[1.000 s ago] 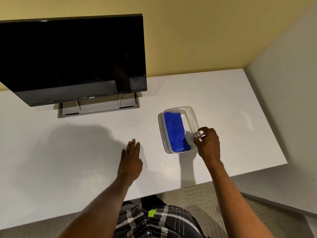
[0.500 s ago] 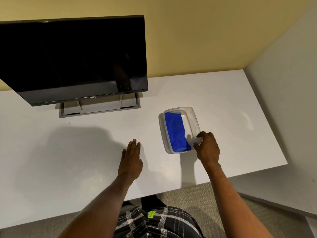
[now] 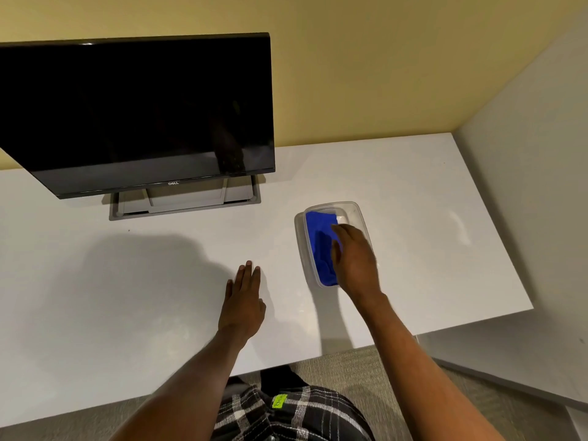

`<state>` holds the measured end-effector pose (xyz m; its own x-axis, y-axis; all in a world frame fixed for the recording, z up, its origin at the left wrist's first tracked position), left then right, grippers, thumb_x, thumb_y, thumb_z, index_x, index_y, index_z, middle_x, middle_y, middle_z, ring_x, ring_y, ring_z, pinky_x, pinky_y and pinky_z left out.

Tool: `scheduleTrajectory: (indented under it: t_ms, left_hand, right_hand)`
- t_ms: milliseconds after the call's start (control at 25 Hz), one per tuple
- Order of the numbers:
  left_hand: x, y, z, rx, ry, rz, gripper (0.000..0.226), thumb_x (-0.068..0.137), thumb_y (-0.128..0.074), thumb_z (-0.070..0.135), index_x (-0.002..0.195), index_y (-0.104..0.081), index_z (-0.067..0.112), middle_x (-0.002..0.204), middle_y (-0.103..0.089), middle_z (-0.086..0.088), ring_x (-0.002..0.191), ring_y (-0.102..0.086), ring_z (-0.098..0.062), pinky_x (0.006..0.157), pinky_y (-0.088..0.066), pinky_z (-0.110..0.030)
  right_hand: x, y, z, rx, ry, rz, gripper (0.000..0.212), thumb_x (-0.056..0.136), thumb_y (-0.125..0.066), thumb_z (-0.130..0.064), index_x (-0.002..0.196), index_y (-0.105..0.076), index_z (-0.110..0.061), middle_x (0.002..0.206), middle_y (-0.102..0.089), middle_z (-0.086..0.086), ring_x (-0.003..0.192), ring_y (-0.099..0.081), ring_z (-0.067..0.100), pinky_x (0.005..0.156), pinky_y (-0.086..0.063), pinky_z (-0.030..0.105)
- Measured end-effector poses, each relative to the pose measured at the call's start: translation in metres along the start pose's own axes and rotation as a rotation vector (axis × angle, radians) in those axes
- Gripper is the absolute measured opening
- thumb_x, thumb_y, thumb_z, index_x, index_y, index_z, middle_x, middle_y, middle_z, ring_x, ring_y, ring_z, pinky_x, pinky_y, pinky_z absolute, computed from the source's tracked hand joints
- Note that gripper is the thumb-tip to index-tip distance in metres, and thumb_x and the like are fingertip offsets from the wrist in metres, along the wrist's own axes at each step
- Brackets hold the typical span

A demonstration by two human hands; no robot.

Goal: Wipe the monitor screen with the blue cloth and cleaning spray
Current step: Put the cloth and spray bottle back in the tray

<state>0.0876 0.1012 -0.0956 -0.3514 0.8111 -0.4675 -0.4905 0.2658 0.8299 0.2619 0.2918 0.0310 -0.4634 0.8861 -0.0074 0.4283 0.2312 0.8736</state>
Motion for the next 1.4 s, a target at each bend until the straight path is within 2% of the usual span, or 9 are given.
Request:
scheduleTrajectory:
  t_ms: [240,720,800,880,960,1040,1120,1240,1400]
  left_hand:
    - [-0.001,0.0,-0.003,0.007,-0.025,0.013,0.078,0.107,-0.044,0.026,0.168,0.004,0.018,0.175,0.017,-0.004,0.164,0.011,-0.023,0.132,-0.007,-0.043]
    - [0.001,-0.003,-0.006,0.009,-0.024,0.018,0.078,0.106,-0.041,0.023,0.167,0.008,0.02,0.174,0.02,-0.002,0.163,0.014,-0.022,0.133,-0.004,-0.042]
    - [0.001,-0.005,-0.006,0.013,-0.026,0.017,0.078,0.106,-0.04,0.023,0.167,0.009,0.02,0.174,0.021,-0.002,0.163,0.016,-0.022,0.133,-0.003,-0.042]
    - [0.002,-0.006,-0.007,-0.002,-0.024,0.027,0.079,0.105,-0.041,0.021,0.167,0.008,0.02,0.174,0.02,-0.003,0.163,0.015,-0.022,0.132,-0.001,-0.042]
    - [0.002,-0.006,-0.006,-0.012,-0.019,0.029,0.08,0.104,-0.042,0.02,0.168,0.006,0.02,0.174,0.019,-0.003,0.163,0.015,-0.022,0.132,-0.001,-0.042]
    - [0.002,-0.006,-0.006,-0.01,-0.012,0.029,0.079,0.104,-0.042,0.02,0.168,0.006,0.02,0.174,0.02,-0.003,0.163,0.015,-0.023,0.131,0.0,-0.042]
    - [0.002,-0.006,-0.005,-0.011,-0.009,0.022,0.079,0.104,-0.041,0.02,0.168,0.007,0.02,0.174,0.02,-0.003,0.163,0.015,-0.023,0.131,0.0,-0.042]
    - [0.003,-0.005,-0.005,-0.011,-0.005,0.02,0.079,0.104,-0.04,0.019,0.167,0.008,0.02,0.174,0.02,-0.003,0.163,0.016,-0.023,0.132,0.0,-0.042]
    - [0.001,-0.003,-0.004,-0.015,-0.008,0.018,0.079,0.105,-0.041,0.019,0.167,0.008,0.019,0.174,0.021,-0.003,0.162,0.016,-0.023,0.132,-0.001,-0.042]
  right_hand:
    - [0.024,-0.078,0.019,-0.084,0.155,-0.36,0.058,0.109,-0.045,-0.009,0.164,-0.025,-0.009,0.172,-0.023,0.007,0.158,-0.025,0.027,0.127,-0.028,0.047]
    - [0.023,-0.105,0.031,-0.42,0.213,-0.55,0.088,0.105,-0.053,-0.02,0.165,0.01,-0.011,0.174,0.015,0.003,0.161,0.011,0.025,0.131,-0.008,0.051]
    - [0.025,-0.105,0.031,-0.384,0.198,-0.544,0.082,0.106,-0.051,-0.021,0.166,0.003,-0.011,0.175,0.008,0.005,0.162,0.003,0.027,0.131,-0.013,0.051]
    - [0.028,-0.094,0.026,-0.259,0.173,-0.38,0.063,0.106,-0.05,-0.02,0.163,-0.027,-0.006,0.17,-0.026,0.015,0.153,-0.034,0.033,0.122,-0.035,0.05]
    - [0.029,-0.078,0.022,-0.177,0.102,-0.166,0.036,0.104,-0.053,-0.023,0.134,-0.058,-0.005,0.131,-0.063,0.017,0.106,-0.066,0.035,0.086,-0.056,0.043]
    - [0.024,-0.072,0.022,-0.247,-0.025,-0.186,0.027,0.107,-0.048,-0.032,0.111,-0.062,-0.009,0.096,-0.066,0.008,0.08,-0.067,0.029,0.069,-0.053,0.037]
    - [0.018,-0.079,0.031,-0.282,-0.155,-0.373,0.033,0.109,-0.042,-0.036,0.104,-0.062,-0.01,0.087,-0.066,0.007,0.079,-0.067,0.026,0.071,-0.055,0.036]
    - [0.014,-0.092,0.036,-0.236,-0.178,-0.592,0.026,0.107,-0.045,-0.022,0.114,-0.063,-0.004,0.109,-0.068,0.016,0.101,-0.067,0.033,0.085,-0.053,0.036]
    - [0.016,-0.089,0.039,-0.227,-0.277,-0.545,0.025,0.106,-0.046,-0.018,0.123,-0.059,-0.006,0.118,-0.066,0.015,0.108,-0.066,0.035,0.083,-0.049,0.036]
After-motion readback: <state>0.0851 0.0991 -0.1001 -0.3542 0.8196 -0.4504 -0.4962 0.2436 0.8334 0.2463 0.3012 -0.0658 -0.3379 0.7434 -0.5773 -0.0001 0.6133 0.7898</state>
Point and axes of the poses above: each hand's wrist, its own x-axis towards the middle knuckle, its own y-axis out of the back of the hand, z = x × y, the point moved 5 cm from there along x, towards the middle knuckle
